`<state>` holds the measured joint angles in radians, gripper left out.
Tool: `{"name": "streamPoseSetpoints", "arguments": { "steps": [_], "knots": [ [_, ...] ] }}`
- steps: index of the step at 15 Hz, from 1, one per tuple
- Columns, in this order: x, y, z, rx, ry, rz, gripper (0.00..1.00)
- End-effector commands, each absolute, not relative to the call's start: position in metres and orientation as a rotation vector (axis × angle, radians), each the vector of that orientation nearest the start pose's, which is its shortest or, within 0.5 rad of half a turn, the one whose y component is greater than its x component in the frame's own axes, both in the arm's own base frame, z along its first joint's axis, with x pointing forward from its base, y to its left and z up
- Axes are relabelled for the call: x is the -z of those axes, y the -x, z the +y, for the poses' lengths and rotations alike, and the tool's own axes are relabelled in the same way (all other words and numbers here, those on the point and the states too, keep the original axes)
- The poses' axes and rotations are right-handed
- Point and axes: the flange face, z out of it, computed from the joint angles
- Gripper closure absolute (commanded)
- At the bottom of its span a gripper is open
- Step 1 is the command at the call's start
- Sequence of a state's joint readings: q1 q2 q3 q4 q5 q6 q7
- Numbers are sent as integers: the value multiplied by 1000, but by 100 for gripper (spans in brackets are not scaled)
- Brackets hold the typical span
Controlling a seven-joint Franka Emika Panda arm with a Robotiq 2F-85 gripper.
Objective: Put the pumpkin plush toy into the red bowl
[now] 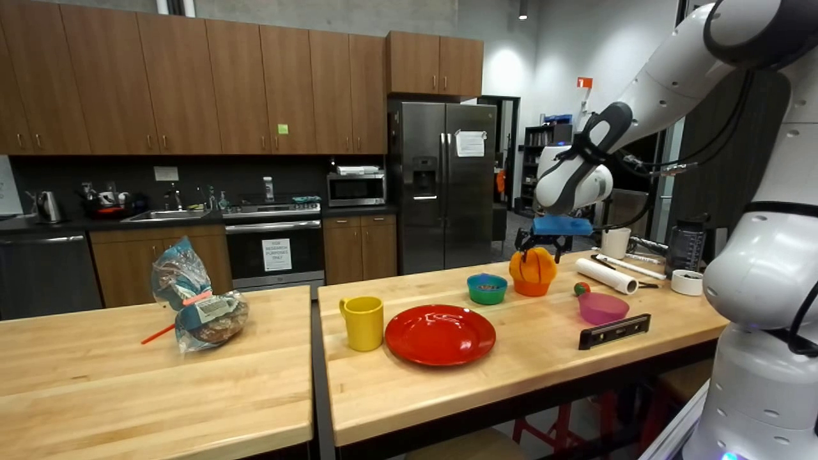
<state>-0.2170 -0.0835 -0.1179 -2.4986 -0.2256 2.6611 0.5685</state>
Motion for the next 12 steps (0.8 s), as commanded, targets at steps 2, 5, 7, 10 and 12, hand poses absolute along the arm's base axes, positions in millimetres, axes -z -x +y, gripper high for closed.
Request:
{"name": "streamPoseSetpoints", "arguments": {
  "steps": [2,5,7,10,12],
  "knots": [
    [-323,-471,-156,492,3011,1259,0],
    [-322,-476,-158,517,3013,1326,0],
    [-326,-478,-157,530,3010,1338,0],
    [-337,-476,-152,515,2995,1306,0],
    [-347,-473,-145,498,2979,1273,0]
  ]
}}
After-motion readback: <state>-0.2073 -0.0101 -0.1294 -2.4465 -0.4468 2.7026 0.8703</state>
